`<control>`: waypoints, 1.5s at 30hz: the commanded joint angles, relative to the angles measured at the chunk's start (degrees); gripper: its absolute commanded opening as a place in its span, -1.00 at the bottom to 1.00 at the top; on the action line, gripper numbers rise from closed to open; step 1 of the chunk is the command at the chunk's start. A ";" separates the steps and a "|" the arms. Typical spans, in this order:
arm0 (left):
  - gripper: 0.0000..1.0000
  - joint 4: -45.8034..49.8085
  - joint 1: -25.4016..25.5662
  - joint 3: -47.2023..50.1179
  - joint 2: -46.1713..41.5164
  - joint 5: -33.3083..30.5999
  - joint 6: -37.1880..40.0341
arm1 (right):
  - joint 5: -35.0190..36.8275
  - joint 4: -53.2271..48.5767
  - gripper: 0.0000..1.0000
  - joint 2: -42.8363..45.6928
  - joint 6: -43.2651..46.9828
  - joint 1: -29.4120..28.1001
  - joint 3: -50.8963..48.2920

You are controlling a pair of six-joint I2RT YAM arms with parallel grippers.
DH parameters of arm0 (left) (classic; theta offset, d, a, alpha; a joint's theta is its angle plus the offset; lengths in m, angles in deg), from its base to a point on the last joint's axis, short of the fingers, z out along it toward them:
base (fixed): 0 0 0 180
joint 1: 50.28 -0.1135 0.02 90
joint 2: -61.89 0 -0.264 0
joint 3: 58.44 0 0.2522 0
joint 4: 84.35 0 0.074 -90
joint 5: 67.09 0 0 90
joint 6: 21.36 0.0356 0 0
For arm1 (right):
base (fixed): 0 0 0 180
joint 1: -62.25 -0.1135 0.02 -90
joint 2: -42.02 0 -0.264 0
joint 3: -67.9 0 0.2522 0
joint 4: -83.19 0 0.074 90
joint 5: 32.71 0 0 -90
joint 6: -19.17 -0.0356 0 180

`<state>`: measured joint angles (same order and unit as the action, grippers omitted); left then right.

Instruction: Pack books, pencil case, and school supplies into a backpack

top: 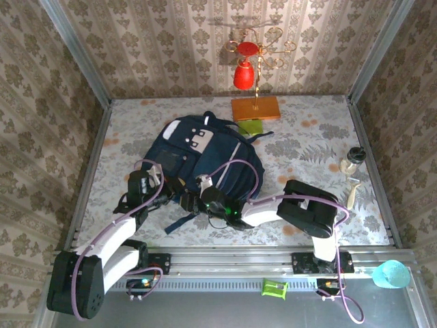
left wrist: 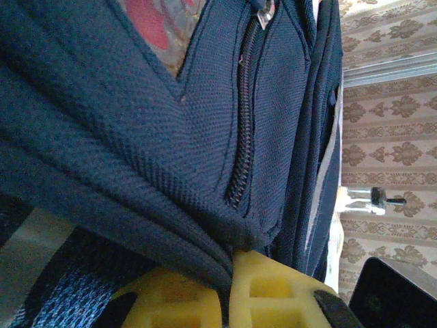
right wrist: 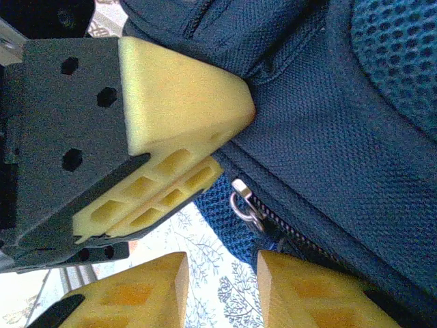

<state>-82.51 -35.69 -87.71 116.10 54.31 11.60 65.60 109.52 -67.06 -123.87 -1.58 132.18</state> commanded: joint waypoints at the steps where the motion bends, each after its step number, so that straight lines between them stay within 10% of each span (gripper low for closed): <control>1: -1.00 -1.56 0.62 -3.13 -1.12 4.81 -0.27 | 9.59 -2.83 -0.31 -0.73 -1.37 0.13 -0.72; 24: -1.00 -2.49 2.04 -2.75 -2.47 5.08 -1.85 | 22.08 0.21 -0.33 -5.46 3.82 -1.15 7.37; 45: -1.00 -0.32 1.62 -2.40 -0.11 -0.82 3.88 | 19.07 -1.23 -1.00 2.13 1.83 -1.34 -4.83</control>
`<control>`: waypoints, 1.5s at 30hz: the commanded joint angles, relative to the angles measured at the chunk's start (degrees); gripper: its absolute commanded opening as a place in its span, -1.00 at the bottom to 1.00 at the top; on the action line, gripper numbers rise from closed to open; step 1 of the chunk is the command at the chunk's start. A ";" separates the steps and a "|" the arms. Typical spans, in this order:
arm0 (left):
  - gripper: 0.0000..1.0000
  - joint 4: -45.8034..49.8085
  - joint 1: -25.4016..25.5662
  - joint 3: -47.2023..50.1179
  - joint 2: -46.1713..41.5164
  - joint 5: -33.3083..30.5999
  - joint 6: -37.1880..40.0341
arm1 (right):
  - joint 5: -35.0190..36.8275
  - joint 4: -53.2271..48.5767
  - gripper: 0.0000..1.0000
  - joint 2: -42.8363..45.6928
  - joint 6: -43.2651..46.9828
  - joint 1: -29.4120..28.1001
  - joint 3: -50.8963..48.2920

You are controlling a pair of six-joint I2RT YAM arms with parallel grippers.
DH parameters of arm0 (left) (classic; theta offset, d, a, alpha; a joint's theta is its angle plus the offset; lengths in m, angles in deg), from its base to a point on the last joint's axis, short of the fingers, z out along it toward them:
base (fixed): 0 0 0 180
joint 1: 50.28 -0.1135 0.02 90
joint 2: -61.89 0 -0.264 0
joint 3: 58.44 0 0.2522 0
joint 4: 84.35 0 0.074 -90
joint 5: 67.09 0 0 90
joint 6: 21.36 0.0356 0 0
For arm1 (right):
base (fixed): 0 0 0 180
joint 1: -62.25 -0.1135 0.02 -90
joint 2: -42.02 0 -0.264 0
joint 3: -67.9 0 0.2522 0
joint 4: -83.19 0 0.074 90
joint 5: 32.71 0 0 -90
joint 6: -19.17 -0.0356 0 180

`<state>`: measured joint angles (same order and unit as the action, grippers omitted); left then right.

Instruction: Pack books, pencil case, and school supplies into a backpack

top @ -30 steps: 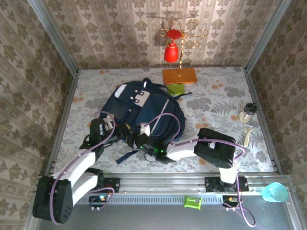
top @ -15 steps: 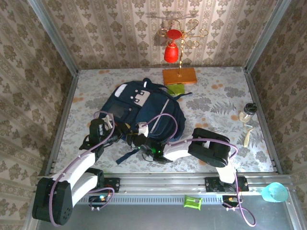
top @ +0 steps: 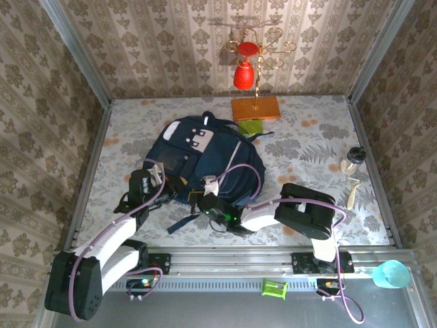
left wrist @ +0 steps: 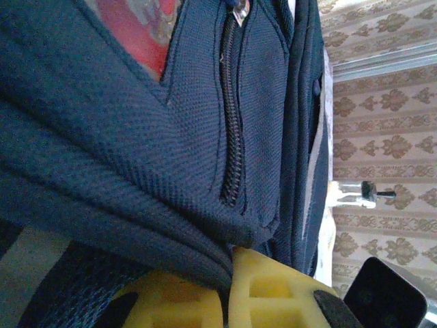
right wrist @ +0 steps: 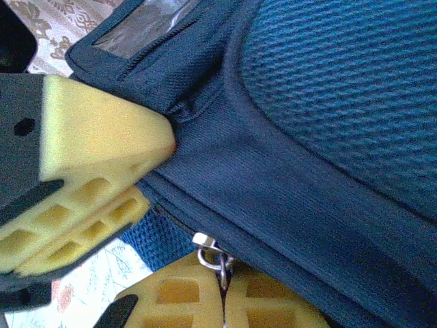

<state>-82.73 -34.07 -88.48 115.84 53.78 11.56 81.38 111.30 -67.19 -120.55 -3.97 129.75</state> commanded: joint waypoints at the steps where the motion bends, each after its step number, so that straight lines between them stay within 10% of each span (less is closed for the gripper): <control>1: -1.00 0.11 0.05 -1.66 0.34 -0.87 4.78 | 2.88 -3.19 -1.00 2.78 -1.61 1.00 -3.26; 28: -1.00 7.42 -9.12 -3.72 0.53 -5.51 17.64 | 9.20 -47.69 -1.00 28.51 -3.66 3.15 -9.02; 39: -1.00 8.31 -10.38 -6.39 2.99 -9.52 19.32 | -10.63 -41.48 -1.00 32.54 14.00 11.27 -7.67; 45: 0.04 8.34 -8.11 -7.70 -1.07 -13.76 22.19 | -24.58 -42.52 -1.00 32.59 21.86 13.79 -4.51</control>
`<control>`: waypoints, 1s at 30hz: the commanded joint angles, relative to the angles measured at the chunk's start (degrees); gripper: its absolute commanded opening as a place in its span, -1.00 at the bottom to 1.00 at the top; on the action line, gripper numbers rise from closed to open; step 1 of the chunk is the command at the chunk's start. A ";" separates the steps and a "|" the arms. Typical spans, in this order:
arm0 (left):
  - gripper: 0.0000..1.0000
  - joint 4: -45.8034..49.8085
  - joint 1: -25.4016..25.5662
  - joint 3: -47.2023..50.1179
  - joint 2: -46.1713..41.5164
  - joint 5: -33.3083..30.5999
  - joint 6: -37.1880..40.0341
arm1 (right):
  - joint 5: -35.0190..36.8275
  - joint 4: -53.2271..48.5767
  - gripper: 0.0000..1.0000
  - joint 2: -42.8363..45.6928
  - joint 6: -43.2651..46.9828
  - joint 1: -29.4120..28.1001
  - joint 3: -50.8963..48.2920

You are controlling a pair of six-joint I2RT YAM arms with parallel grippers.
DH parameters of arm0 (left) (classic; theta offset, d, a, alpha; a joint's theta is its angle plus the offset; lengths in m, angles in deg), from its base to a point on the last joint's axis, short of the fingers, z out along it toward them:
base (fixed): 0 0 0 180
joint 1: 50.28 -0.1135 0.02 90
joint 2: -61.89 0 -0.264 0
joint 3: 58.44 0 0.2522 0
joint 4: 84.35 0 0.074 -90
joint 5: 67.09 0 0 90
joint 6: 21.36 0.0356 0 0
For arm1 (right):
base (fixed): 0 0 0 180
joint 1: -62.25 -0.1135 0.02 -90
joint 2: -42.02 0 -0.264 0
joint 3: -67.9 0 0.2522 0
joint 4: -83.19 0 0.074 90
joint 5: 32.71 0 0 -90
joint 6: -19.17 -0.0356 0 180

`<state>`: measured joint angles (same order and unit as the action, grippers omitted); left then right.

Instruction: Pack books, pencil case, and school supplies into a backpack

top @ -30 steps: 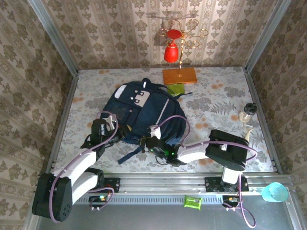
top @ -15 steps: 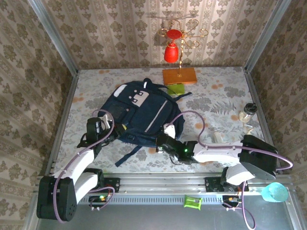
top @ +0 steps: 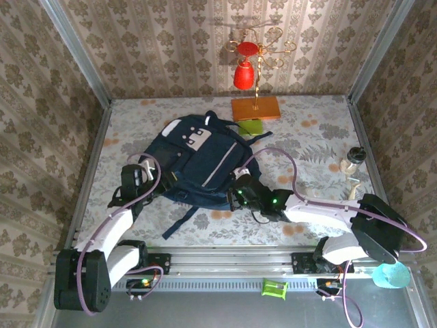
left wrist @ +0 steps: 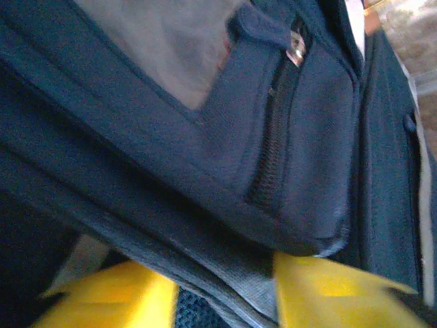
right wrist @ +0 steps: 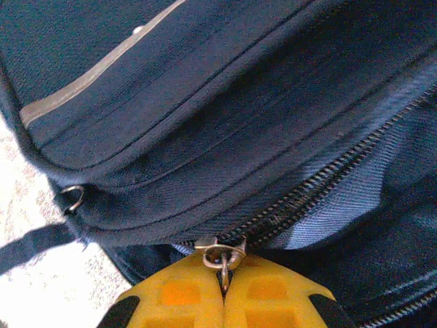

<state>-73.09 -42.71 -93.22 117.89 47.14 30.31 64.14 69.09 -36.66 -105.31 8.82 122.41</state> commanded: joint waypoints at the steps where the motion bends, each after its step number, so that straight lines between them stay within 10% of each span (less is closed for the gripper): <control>1: 0.11 -0.71 1.65 -3.06 -4.83 -8.99 4.58 | -8.76 -1.26 -1.00 2.19 7.60 1.21 3.53; 14: 0.29 -7.38 30.44 -1.52 -13.04 -22.99 37.79 | -27.12 -7.68 -1.00 3.48 14.49 8.46 8.91; 20: 0.31 -8.35 35.25 -2.18 -9.74 -16.30 49.56 | -29.77 -8.24 -1.00 3.81 14.46 9.65 9.60; 30: 0.35 -6.01 44.31 -8.67 1.10 -22.98 67.80 | -32.15 -9.34 -1.00 3.38 14.20 10.45 11.52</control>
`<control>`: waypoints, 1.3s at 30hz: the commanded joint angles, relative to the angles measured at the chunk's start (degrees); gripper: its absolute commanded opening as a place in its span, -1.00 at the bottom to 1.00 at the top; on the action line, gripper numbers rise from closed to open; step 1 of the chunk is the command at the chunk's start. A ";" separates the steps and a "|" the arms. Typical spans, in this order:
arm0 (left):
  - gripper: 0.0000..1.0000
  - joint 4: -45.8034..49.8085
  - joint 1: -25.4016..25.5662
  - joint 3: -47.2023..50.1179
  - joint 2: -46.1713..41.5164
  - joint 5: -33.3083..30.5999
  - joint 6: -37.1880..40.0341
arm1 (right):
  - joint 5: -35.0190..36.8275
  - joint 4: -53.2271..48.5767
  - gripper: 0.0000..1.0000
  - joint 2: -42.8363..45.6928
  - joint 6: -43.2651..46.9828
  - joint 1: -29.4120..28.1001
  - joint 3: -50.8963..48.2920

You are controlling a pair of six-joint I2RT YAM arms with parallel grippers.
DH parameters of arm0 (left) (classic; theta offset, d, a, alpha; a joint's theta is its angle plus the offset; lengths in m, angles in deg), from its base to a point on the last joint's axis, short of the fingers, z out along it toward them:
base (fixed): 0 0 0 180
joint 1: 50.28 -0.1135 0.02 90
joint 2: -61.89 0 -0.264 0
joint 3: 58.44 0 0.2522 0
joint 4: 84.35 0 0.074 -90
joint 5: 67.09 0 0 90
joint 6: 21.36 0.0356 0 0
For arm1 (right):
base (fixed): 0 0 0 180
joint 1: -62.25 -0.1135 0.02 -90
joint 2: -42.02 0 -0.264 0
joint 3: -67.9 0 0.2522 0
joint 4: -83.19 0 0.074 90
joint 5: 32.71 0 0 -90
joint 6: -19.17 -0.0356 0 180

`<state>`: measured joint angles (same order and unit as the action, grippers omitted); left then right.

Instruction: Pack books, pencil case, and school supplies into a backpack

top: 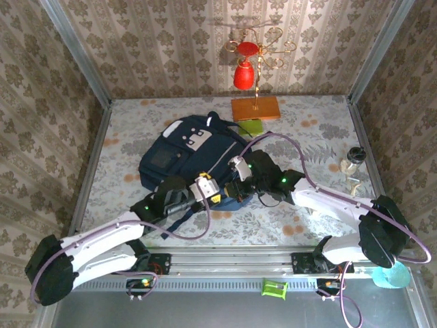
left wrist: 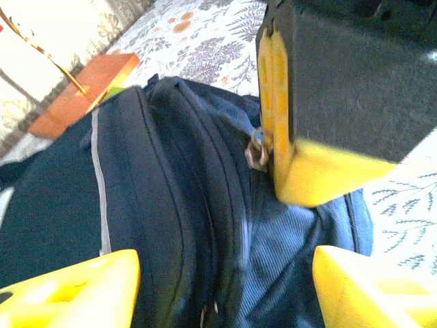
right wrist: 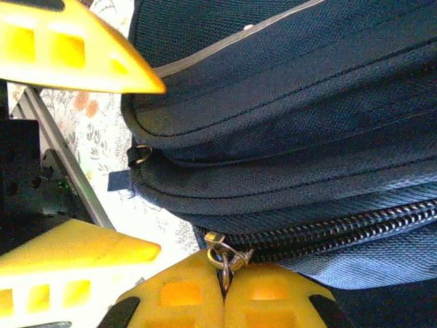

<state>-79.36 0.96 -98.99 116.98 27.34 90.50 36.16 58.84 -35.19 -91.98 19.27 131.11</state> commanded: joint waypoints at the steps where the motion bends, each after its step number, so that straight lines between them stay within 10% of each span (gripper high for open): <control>1: 0.31 0.38 0.76 -3.62 3.19 -4.12 8.37 | -4.51 1.09 -1.00 1.80 0.81 0.04 2.83; 12: -0.74 1.59 -1.22 -2.43 4.11 -4.23 9.40 | -0.86 -1.51 -1.00 3.55 0.71 1.32 1.53; 18: -0.86 -0.18 -3.61 0.92 0.99 -3.28 7.26 | 10.25 -9.52 -1.00 3.23 -0.08 2.22 3.68; 34: -0.87 -5.70 -7.03 9.54 -9.23 -8.60 -1.02 | 21.67 -17.93 -1.00 -1.54 -1.34 6.78 10.81; 39: -0.24 -4.49 -7.30 7.90 -10.04 -1.27 -4.36 | 8.09 -9.27 -1.00 -0.97 -1.13 5.30 9.05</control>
<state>-85.72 -4.76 -90.44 107.51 27.79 90.02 47.59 47.01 -37.12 -92.24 23.62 140.09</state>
